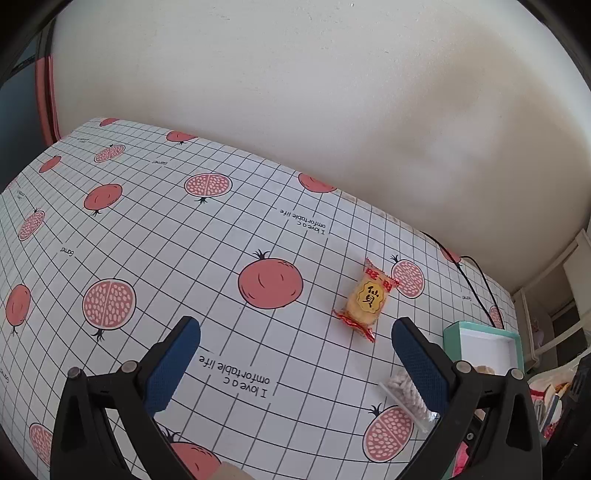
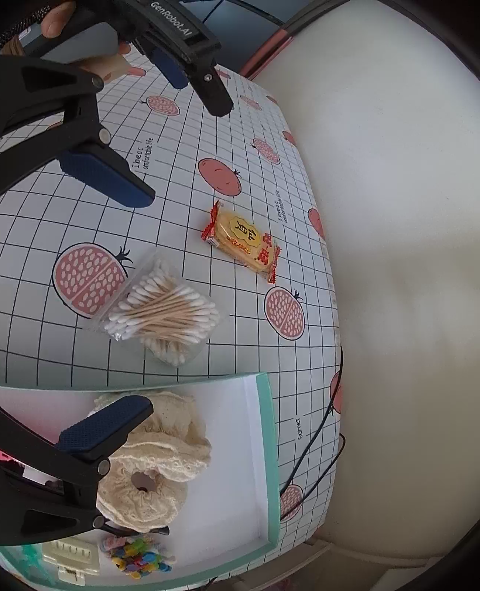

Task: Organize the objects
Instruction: 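Reach the left tool to the yellow cracker packet while the right tool reaches the cotton-swab bag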

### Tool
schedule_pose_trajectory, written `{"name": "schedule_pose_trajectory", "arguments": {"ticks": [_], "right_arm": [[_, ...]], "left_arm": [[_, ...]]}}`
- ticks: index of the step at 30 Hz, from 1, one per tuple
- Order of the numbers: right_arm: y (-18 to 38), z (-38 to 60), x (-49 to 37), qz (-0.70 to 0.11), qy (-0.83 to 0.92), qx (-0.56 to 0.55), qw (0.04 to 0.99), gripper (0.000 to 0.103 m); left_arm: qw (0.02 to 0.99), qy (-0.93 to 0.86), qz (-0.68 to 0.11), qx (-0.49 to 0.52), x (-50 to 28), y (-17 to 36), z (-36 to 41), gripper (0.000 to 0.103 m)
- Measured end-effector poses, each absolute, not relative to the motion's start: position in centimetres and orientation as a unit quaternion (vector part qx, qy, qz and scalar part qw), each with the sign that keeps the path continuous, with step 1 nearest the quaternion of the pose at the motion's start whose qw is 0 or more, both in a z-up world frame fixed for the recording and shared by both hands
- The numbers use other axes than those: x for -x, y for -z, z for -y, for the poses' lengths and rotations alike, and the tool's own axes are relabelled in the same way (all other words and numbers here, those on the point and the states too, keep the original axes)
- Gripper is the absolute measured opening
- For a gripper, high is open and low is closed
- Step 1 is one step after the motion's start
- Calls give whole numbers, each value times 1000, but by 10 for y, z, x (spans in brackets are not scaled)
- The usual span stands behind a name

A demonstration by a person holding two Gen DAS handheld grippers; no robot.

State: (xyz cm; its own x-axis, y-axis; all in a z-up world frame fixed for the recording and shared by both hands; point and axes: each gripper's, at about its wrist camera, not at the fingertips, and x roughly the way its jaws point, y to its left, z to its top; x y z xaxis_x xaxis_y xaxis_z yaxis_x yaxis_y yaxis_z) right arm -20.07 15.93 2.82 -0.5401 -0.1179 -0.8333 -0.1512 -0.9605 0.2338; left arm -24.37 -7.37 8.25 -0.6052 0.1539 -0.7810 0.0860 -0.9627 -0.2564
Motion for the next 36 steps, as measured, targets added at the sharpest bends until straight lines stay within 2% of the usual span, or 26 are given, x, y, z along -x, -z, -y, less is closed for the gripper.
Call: {"name": "schedule_pose_trajectory", "arguments": {"ticks": [7, 19, 28, 36], "right_arm": [[-16, -152, 207, -140, -861, 489, 12, 101], [6, -148, 223, -131, -847, 515, 27, 90], [24, -147, 239, -128, -837, 530, 33, 84], [22, -150, 249, -127, -844, 520, 36, 74]], "left_arm": [[25, -883, 133, 449, 246, -78, 79, 103], [66, -879, 117, 458, 258, -64, 61, 103], [104, -879, 60, 462, 288, -57, 29, 103], [113, -873, 14, 474, 315, -40, 1, 103]]}}
